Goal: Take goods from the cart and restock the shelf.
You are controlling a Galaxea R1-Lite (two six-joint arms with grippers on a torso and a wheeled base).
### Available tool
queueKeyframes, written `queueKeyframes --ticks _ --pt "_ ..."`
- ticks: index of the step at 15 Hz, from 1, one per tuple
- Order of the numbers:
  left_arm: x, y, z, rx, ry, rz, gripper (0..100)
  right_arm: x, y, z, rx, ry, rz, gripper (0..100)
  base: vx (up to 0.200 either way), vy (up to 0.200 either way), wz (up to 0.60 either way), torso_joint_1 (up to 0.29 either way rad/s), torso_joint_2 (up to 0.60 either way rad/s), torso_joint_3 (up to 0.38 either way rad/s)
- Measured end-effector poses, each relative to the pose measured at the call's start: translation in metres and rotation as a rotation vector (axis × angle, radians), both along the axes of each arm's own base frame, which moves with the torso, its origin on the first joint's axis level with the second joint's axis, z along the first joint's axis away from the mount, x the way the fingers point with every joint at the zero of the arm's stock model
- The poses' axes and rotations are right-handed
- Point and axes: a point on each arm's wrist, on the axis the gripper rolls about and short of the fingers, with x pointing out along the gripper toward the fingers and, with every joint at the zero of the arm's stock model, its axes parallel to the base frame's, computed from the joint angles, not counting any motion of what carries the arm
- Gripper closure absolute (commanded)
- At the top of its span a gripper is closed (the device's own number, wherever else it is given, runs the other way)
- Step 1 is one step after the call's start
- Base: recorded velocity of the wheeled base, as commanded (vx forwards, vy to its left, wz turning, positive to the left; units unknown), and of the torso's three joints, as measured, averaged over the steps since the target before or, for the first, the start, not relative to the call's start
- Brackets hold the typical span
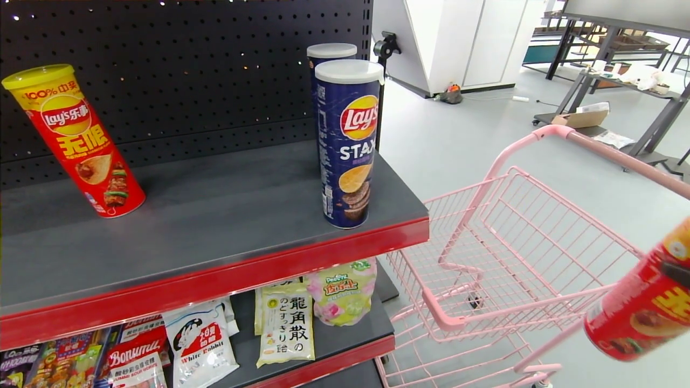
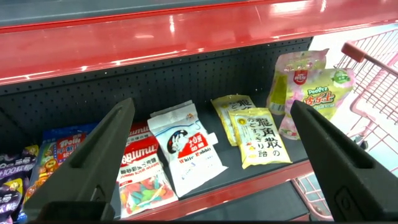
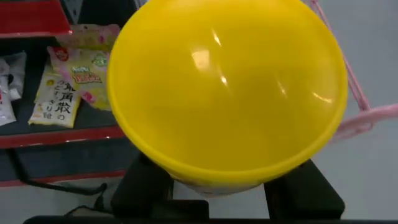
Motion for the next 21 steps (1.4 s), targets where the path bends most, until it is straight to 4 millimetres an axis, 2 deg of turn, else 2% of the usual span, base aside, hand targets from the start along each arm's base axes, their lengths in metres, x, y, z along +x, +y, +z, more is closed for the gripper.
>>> queueKeyframes --ticks 3,6,11,21 --pt "0.000 0.000 0.000 0.000 0.000 0.000 0 -0.044 -0.001 -0.015 -0.010 -0.022 -0.086 100 0.000 0.000 0.00 0.000 0.00 0.000" --pt "0.000 0.000 0.000 0.000 0.000 0.000 0 -0.062 0.000 -0.023 -0.018 -0.075 -0.115 100 0.000 0.000 0.00 0.000 0.00 0.000" --pt "0.000 0.000 0.000 0.000 0.001 -0.001 0 -0.067 0.001 -0.026 -0.020 -0.098 -0.117 100 0.000 0.000 0.00 0.028 -0.07 -0.049" --pt "0.000 0.000 0.000 0.000 -0.001 0.000 0 -0.066 0.001 -0.029 -0.024 -0.092 -0.114 100 0.000 0.000 0.00 0.192 -0.49 -0.300"
